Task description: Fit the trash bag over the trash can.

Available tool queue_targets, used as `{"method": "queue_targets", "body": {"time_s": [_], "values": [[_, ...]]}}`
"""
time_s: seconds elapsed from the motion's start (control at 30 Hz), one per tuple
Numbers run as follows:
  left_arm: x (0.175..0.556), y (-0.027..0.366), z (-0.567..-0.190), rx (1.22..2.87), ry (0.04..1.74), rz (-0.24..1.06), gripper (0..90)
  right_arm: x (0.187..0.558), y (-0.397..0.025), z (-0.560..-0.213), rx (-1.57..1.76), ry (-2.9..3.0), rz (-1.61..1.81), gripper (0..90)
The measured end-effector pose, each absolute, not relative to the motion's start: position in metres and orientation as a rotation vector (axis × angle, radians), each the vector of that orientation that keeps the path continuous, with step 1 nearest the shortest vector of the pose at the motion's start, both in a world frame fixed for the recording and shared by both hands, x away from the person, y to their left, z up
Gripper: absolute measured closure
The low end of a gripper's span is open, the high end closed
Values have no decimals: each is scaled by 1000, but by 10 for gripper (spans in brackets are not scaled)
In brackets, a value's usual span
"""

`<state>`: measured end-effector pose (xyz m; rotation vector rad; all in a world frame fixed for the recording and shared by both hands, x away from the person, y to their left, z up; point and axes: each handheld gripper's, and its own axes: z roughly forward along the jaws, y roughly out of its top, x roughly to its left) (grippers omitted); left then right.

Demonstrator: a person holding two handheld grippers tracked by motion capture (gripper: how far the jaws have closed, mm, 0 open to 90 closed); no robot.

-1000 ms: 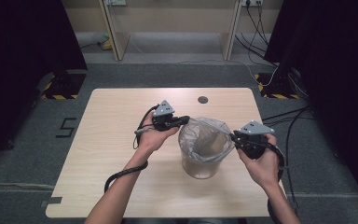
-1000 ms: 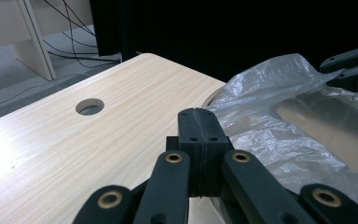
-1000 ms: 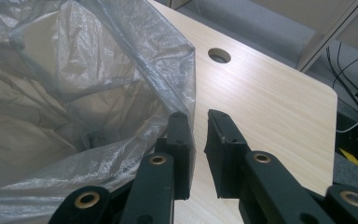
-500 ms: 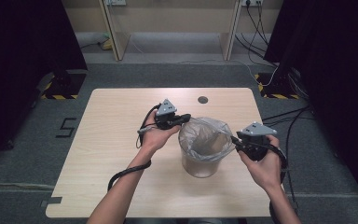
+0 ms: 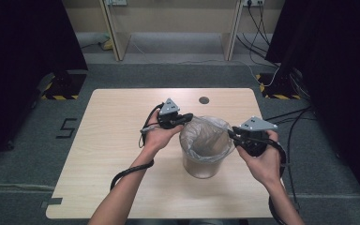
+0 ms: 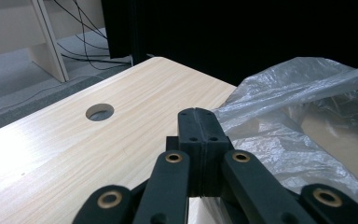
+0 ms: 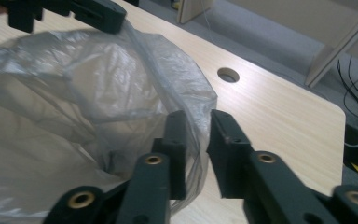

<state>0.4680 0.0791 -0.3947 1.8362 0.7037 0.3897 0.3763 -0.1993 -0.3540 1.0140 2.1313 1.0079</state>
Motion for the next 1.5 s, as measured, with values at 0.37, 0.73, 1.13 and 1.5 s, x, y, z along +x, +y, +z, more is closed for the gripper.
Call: {"method": "queue_targets", "body": {"time_s": [0.37,0.73,1.13,1.5], "values": [[472,75,-396,1834,707,384,893,381,-205,-372,1125,2106,965,836],[472,72,-395,1837,693,383,891,372,-210,-383,1138,2101,939,776],[475,69,-394,1837,692,385,876,367,-213,-386,1138,2113,924,672],[477,67,-393,1836,692,396,879,356,-205,-356,1022,2107,1000,622]]}}
